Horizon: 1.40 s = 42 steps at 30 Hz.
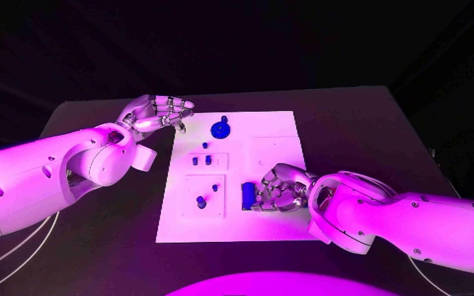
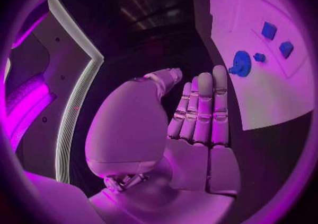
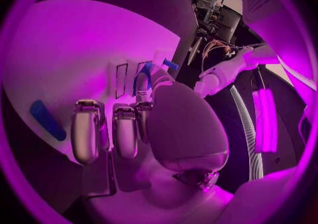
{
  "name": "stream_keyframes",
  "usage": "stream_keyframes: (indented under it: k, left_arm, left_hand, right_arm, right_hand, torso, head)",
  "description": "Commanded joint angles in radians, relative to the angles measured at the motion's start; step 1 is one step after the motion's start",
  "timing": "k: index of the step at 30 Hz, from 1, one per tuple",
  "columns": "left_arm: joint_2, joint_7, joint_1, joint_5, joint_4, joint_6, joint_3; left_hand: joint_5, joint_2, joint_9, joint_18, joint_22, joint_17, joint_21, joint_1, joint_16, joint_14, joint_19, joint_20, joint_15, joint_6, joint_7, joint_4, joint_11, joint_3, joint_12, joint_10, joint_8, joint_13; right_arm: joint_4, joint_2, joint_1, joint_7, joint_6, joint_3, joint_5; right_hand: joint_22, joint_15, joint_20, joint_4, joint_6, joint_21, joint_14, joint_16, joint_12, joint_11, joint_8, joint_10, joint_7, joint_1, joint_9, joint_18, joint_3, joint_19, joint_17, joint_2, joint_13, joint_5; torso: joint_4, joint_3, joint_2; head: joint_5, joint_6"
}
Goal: Assemble the parts on the task board
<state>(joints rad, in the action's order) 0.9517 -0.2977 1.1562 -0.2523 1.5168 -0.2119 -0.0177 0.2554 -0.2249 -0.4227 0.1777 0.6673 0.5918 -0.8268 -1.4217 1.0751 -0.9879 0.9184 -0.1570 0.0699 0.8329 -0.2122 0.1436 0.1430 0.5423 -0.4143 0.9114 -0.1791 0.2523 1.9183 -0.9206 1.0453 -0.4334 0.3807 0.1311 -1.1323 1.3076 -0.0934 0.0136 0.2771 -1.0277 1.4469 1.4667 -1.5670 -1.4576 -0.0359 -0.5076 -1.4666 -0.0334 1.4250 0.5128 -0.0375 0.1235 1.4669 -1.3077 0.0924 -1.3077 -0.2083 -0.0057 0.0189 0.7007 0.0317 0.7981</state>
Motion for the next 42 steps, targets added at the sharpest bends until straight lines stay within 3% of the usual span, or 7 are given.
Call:
stream_keyframes:
  k: [1, 11, 18, 21, 34, 39, 42]
  left_arm:
    - [-0.001, -0.004, 0.000, 0.004, 0.001, 0.015, 0.001]
    - [0.002, -0.004, 0.000, 0.004, 0.002, 0.016, 0.001]
    - [0.004, -0.003, 0.000, 0.003, -0.007, 0.019, 0.001]
    - [0.005, -0.003, 0.000, 0.003, -0.007, 0.021, 0.001]
    - [0.007, -0.012, 0.000, 0.003, 0.001, 0.026, 0.001]
    - [0.007, -0.014, 0.000, 0.003, 0.004, 0.026, 0.001]
    - [0.007, -0.017, 0.000, 0.003, 0.008, 0.027, 0.001]
  left_hand:
    - [0.005, 0.004, 0.000, 0.006, -0.001, -0.001, 0.006, -0.002, 0.004, 0.006, 0.003, -0.004, 0.000, -0.004, 0.001, 0.003, 0.002, -0.002, -0.006, -0.007, 0.000, -0.001]
    - [0.005, 0.004, 0.000, 0.006, -0.001, -0.001, 0.006, -0.002, 0.004, 0.006, 0.003, -0.004, 0.000, -0.004, 0.001, 0.003, 0.002, -0.002, -0.006, -0.007, 0.000, -0.001]
    - [0.005, 0.004, 0.000, 0.006, -0.001, -0.001, 0.006, -0.001, 0.004, 0.006, 0.003, -0.005, 0.000, -0.005, 0.001, 0.005, 0.002, -0.002, -0.008, -0.007, 0.000, -0.001]
    - [0.005, 0.004, 0.000, 0.006, -0.001, -0.001, 0.006, -0.001, 0.004, 0.006, 0.003, -0.005, 0.000, -0.005, 0.001, 0.005, 0.002, -0.002, -0.008, -0.007, 0.000, -0.001]
    - [0.006, 0.004, 0.000, 0.006, -0.001, -0.002, 0.006, -0.001, 0.005, 0.006, 0.003, -0.005, 0.000, -0.005, 0.001, 0.005, 0.002, -0.002, -0.008, -0.007, 0.000, -0.001]
    - [0.006, 0.004, 0.000, 0.006, -0.001, -0.002, 0.006, -0.002, 0.005, 0.006, 0.003, -0.005, 0.000, -0.005, 0.001, 0.005, 0.001, -0.002, -0.008, -0.007, 0.000, -0.002]
    - [0.006, 0.004, 0.000, 0.006, -0.001, -0.002, 0.006, -0.002, 0.005, 0.006, 0.003, -0.005, 0.000, -0.005, 0.001, 0.005, 0.001, -0.002, -0.008, -0.007, 0.000, -0.002]
  right_arm:
    - [-0.005, 0.001, -0.002, -0.015, -0.003, 0.000, -0.033]
    - [0.000, -0.008, -0.003, 0.018, -0.003, 0.000, -0.021]
    - [0.000, -0.017, -0.004, 0.114, -0.025, 0.000, 0.032]
    - [0.002, -0.024, -0.004, 0.131, -0.022, 0.000, 0.038]
    - [0.034, -0.125, 0.007, 0.164, 0.031, -0.001, 0.020]
    - [0.048, -0.178, 0.022, 0.177, 0.060, -0.002, 0.016]
    - [0.055, -0.217, 0.029, 0.177, 0.078, -0.002, 0.013]
  right_hand:
    - [0.236, -0.008, -0.007, -0.002, -0.003, 0.005, 0.104, -0.004, -0.003, -0.007, -0.006, -0.049, 0.007, 0.021, -0.003, 0.017, 0.027, 0.084, -0.263, 0.008, -0.181, 0.002]
    - [0.238, -0.007, -0.007, 0.009, -0.007, 0.014, 0.104, -0.004, -0.007, -0.006, -0.012, -0.051, 0.006, 0.014, -0.004, 0.018, 0.052, 0.085, -0.263, 0.028, -0.184, 0.009]
    - [0.233, 0.001, 0.000, 0.014, -0.002, -0.007, 0.104, -0.004, 0.002, 0.004, -0.025, -0.046, -0.006, -0.082, -0.004, 0.015, 0.032, 0.081, -0.263, 0.090, -0.180, 0.025]
    - [0.233, 0.003, 0.002, 0.014, 0.001, -0.008, 0.104, -0.004, 0.003, 0.006, -0.031, -0.046, -0.008, -0.106, -0.003, 0.015, 0.010, 0.080, -0.263, 0.101, -0.180, 0.043]
    - [0.233, 0.002, 0.002, 0.008, 0.009, -0.008, 0.104, -0.003, 0.005, 0.004, -0.036, -0.044, -0.006, -0.076, -0.005, 0.014, -0.001, 0.080, -0.262, 0.087, -0.179, 0.050]
    - [0.227, 0.006, 0.004, 0.010, 0.028, -0.031, 0.102, 0.001, 0.015, 0.010, -0.021, -0.039, -0.014, -0.058, -0.014, 0.011, 0.007, 0.076, -0.255, 0.083, -0.172, 0.039]
    - [0.223, 0.019, 0.013, 0.013, 0.062, -0.051, 0.100, 0.007, 0.028, 0.027, 0.015, -0.031, -0.035, -0.069, -0.035, 0.008, 0.002, 0.072, -0.245, 0.084, -0.164, 0.036]
  torso:
    - [-0.0008, -0.0001, 0.000]
    - [0.0004, 0.0003, 0.001]
    - [-0.0002, -0.0001, 0.000]
    - [0.0001, -0.0004, 0.000]
    - [-0.0015, -0.0005, -0.001]
    - [-0.0012, -0.0004, -0.002]
    - [-0.0020, -0.0004, -0.001]
  head:
    - [0.000, -0.002]
    - [-0.001, -0.001]
    - [-0.001, -0.001]
    - [0.000, 0.001]
    - [0.005, 0.000]
    - [0.009, -0.001]
    - [0.011, -0.002]
